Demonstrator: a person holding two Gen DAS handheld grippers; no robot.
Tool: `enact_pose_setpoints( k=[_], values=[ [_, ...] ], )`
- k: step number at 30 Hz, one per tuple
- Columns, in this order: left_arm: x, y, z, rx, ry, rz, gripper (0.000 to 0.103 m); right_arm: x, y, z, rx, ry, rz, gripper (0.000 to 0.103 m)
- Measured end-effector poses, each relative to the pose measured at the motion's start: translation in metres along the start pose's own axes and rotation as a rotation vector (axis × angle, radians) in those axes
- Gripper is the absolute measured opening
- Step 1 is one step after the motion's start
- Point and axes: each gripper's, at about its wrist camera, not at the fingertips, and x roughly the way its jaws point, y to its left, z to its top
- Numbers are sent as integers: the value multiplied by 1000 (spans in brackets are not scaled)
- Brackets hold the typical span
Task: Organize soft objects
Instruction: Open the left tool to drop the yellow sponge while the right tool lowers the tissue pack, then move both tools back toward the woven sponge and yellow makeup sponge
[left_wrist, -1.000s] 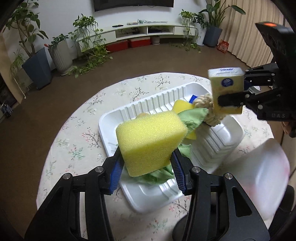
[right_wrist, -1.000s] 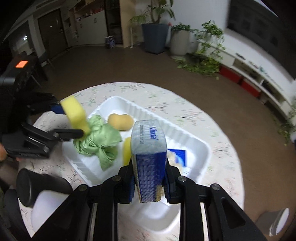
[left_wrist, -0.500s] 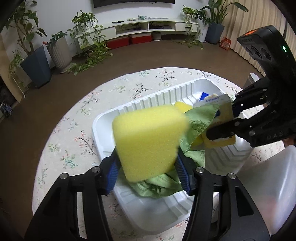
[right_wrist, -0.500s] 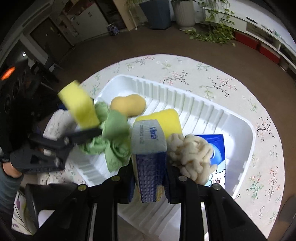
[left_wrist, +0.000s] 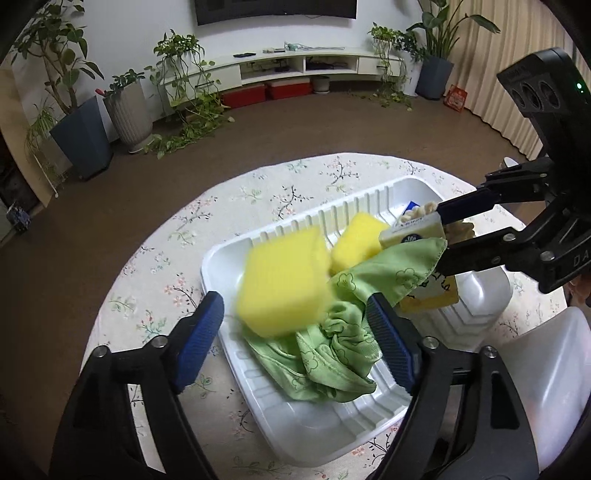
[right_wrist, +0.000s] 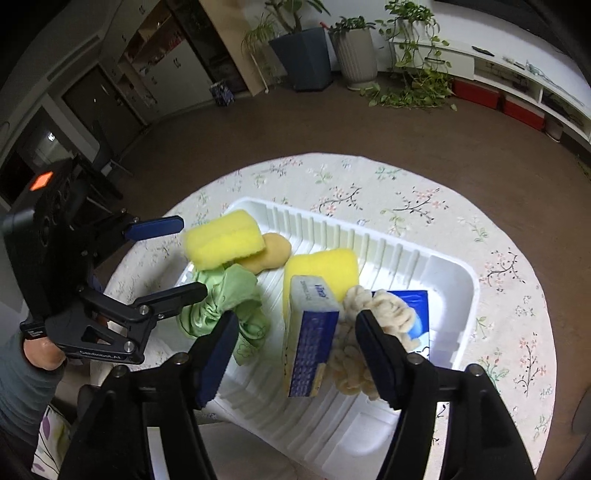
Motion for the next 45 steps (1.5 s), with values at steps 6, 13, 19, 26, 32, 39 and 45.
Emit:
enact_pose_setpoints(
  k=[6,13,19,26,32,39,45],
  values=[
    [-14,7,-1,-32,-47,12,87,-28,-6,-9,29,-81,0,82],
    [-58,22,-25,-118,-147,0,103,-82,-15,-47,72,-235,-32,103],
    [-98,17,-63,-135,-219,60,103,-123,-30,-92,171,-355,-138,103],
    [-145,23,-110,-214,-282,90,103,-153,-1,-155,163,-419,-269,103],
    [-169,25,-177,-303,-260,147,103,-150,70,-222,66,-448,-252,103],
    [-146,11,-263,-371,-84,109,103,-100,155,-286,-78,-362,-220,103],
    [-137,2,-262,-325,-4,84,103,-62,202,-303,-229,-308,-256,103]
  ],
)
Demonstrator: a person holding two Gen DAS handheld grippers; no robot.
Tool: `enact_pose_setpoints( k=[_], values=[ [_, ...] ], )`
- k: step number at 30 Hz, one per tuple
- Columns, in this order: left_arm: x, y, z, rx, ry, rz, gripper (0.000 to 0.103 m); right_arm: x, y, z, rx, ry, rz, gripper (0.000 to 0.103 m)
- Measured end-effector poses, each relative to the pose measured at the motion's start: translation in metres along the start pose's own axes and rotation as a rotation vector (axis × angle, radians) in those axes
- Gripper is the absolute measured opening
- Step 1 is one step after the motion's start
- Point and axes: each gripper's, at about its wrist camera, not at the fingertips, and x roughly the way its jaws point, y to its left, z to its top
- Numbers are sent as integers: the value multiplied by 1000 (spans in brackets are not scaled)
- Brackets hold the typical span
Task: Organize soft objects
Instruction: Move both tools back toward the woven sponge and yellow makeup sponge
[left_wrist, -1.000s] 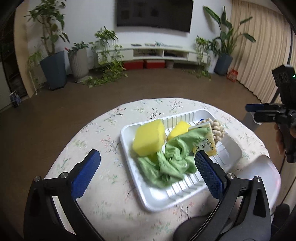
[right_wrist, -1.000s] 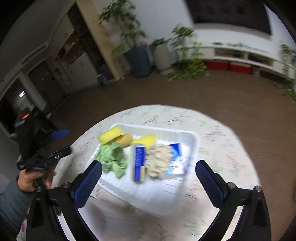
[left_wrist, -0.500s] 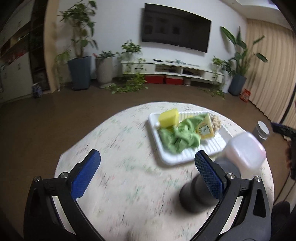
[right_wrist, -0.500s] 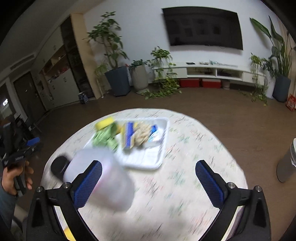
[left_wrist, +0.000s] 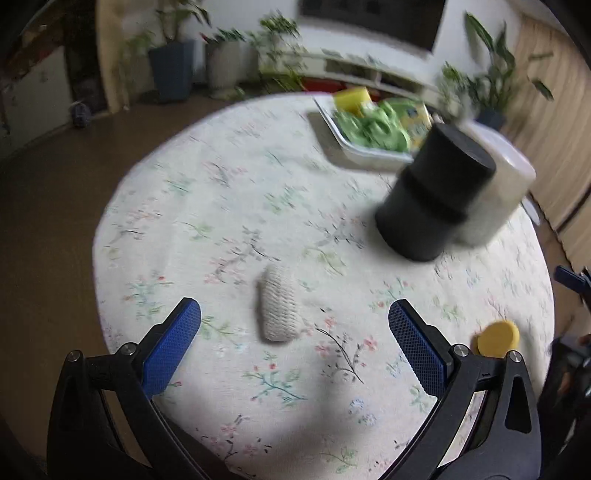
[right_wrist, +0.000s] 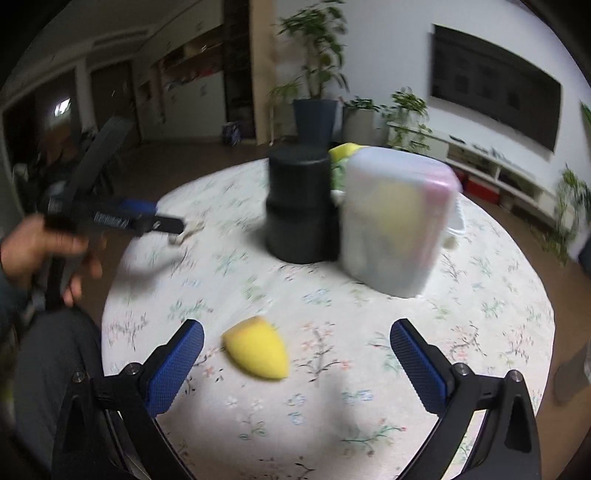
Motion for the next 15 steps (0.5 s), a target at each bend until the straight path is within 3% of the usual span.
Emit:
enact_pose_setpoints(
  k=[2,10,15],
  values=[
    [7,-2,2,44,26,16,103,2,10,-3,-39,-9,-11,103],
    [40,5,-2,60,128,35,103,33,15,-4,-31,71,3,103],
    [46,1,-2,79,121,74,101,49,16,-8,-26,112,31,103]
  ],
)
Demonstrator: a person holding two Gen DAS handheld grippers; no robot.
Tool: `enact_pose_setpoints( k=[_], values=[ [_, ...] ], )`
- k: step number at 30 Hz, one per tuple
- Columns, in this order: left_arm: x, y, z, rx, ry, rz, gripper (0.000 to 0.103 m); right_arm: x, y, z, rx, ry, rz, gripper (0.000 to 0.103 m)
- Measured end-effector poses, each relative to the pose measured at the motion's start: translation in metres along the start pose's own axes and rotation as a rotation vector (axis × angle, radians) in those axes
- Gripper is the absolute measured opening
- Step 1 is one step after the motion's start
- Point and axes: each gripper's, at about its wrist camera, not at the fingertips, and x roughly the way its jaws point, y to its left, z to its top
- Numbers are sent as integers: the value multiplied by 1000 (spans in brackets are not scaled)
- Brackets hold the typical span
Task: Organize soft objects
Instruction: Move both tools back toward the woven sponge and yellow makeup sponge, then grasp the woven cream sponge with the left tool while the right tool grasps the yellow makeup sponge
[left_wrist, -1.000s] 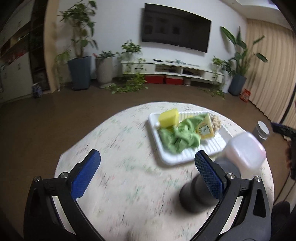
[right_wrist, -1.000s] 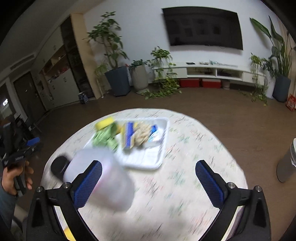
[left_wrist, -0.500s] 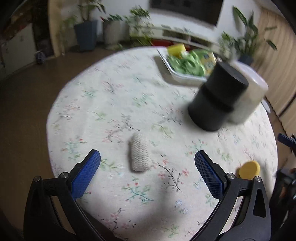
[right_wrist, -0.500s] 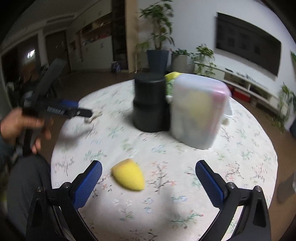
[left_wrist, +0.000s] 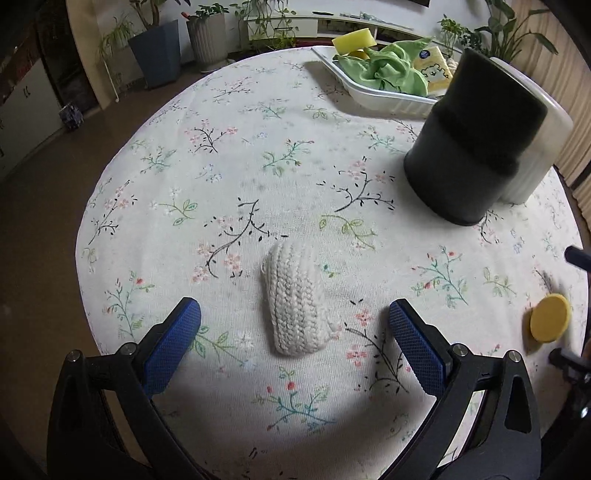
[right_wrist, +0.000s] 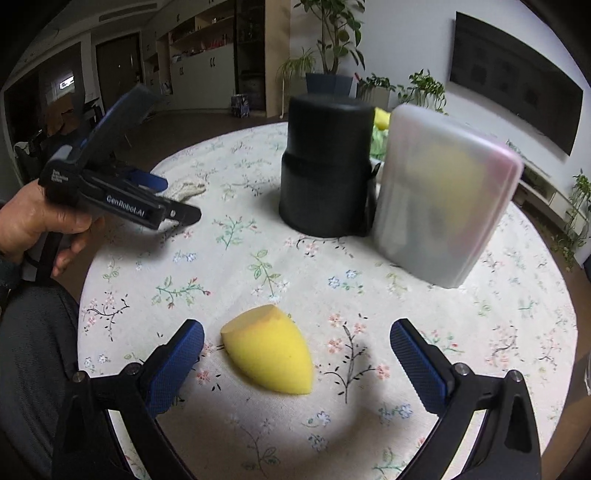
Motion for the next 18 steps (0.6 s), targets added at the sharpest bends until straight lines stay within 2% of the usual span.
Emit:
enact_pose_setpoints(
  k=[3,5,8,10,13,18],
  values=[
    [-2,-3,1,3,-26,10,85,6,-3,-1,10,18,7,103],
    [-5,-7,1,12,-44,9,63,9,-5,-2,21,33,12,100],
    [-11,-16,0,39,-57,3,41,13,-4,-3,10,52,14,93],
    [-12,-17,-1,42,-52,-13,37,14,0,-3,-3,59,16,89],
    [-14,-8,-2,3,-45,-68,35,17,7,-1,-29,59,11,81],
    [-16,6,-5,-50,-33,-149,36,18,7,-1,-27,46,19,81]
  ],
)
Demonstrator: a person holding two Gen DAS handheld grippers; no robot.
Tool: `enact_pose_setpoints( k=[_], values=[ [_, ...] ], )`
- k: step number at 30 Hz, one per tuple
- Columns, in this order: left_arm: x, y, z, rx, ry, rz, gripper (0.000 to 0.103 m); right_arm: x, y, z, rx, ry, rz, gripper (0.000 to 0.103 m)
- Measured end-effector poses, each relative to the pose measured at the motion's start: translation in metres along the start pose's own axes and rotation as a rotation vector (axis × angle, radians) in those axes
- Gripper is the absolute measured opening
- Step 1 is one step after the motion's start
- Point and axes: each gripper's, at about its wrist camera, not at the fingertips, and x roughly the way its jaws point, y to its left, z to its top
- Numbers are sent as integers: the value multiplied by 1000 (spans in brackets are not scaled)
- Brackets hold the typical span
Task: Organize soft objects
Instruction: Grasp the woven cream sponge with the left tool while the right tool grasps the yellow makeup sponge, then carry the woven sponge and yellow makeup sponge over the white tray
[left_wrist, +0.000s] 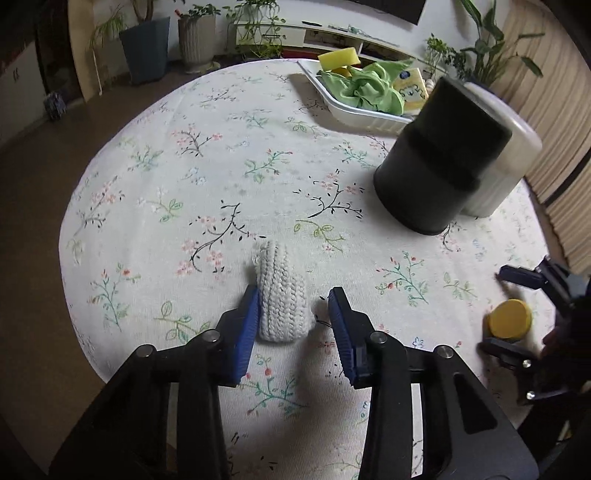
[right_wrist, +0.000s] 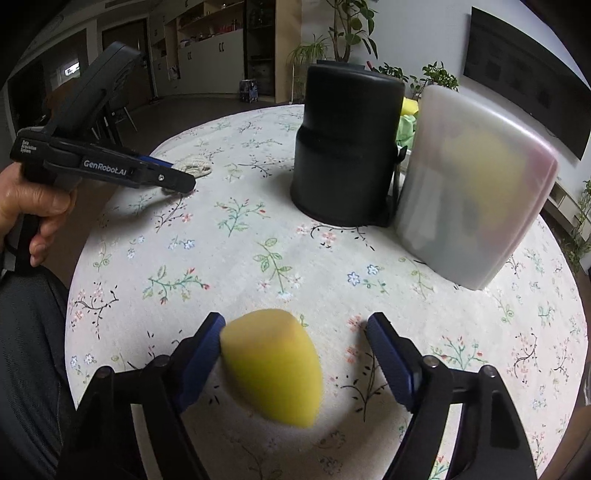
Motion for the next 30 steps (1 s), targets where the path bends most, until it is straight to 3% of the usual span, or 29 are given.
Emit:
enact_pose_setpoints(
  k=[12,16,19,30],
  values=[
    [4,-17,-1,68,8,120,35,1,3,3,-19,-9,29,66],
    [2,-13,-2,42,5,113,25,0,3,4,-23,-10,40,59],
    [0,-13,-5,38,4,114,25,-2,5,4,-31,-14,41,44],
    [-7,-35,-13,31,-21,68,23,-18,-7,-10,40,-9,60,40]
  ],
)
